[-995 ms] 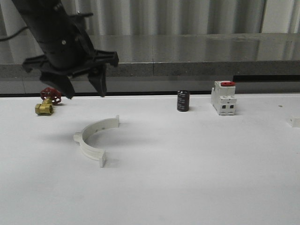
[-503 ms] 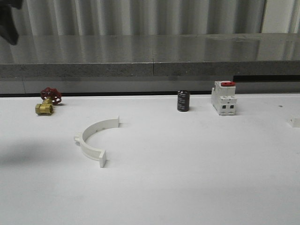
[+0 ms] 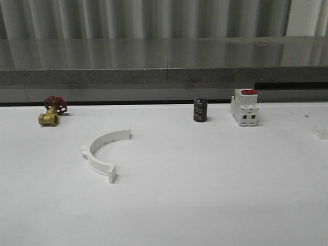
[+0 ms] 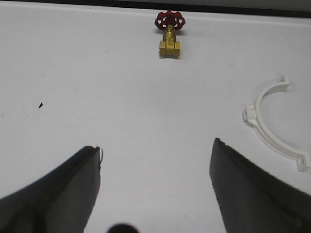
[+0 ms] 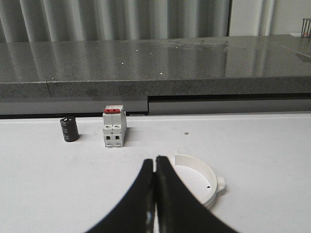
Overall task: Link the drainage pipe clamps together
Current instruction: 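Open the left gripper and lift it away from the clamp half, then move the right gripper over the other white clamp half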
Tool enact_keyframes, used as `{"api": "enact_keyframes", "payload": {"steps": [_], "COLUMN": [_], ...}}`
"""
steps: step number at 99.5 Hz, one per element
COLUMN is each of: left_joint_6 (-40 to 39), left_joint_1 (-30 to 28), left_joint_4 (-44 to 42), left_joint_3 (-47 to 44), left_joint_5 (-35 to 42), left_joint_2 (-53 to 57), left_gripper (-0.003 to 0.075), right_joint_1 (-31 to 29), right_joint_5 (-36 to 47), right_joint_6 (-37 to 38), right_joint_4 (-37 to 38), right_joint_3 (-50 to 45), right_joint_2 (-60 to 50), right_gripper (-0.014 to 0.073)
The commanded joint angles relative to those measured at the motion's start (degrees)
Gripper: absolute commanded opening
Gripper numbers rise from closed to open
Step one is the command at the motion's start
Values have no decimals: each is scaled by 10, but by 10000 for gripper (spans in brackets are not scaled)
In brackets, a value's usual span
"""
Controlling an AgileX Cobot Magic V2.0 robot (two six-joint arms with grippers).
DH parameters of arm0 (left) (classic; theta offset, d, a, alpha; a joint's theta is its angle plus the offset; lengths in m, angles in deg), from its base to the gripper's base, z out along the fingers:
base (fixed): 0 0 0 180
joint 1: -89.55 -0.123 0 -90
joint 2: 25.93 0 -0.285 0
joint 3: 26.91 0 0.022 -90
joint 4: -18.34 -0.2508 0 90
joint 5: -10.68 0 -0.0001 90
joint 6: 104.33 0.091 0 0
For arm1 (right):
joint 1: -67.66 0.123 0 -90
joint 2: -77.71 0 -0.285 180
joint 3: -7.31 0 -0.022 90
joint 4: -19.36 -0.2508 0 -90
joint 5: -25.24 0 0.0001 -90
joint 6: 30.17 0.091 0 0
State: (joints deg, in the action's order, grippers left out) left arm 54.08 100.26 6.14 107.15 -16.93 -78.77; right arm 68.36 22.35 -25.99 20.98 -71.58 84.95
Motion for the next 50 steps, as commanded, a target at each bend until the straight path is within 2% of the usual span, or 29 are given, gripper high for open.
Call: {"api": "enact_keyframes", "payload": {"steps": [1,15,27,50], "left_joint_6": [-4,-4,-4,-4], "left_joint_1": [-1,-1,-1,-1], "left_joint_4": [-3,-1,-6,-6], "left_joint_3": [-18,-43,-54,-60], "left_joint_5": [43,30,11,4], "left_joint_2": [56,132,172,189], "left_gripper": [467,400,312,49], "right_joint_1": [-3,-3,-3,-3], "right_joint_5": [48,48,48,56], "right_joint_6": [-1,-1,-1,-1], "right_joint_4": [0,0,0,0], "right_joint_3": [12,12,12,12], "right_joint_2": [-9,-9,-9,-9], "right_gripper": [-67,-67,-67,-67]}}
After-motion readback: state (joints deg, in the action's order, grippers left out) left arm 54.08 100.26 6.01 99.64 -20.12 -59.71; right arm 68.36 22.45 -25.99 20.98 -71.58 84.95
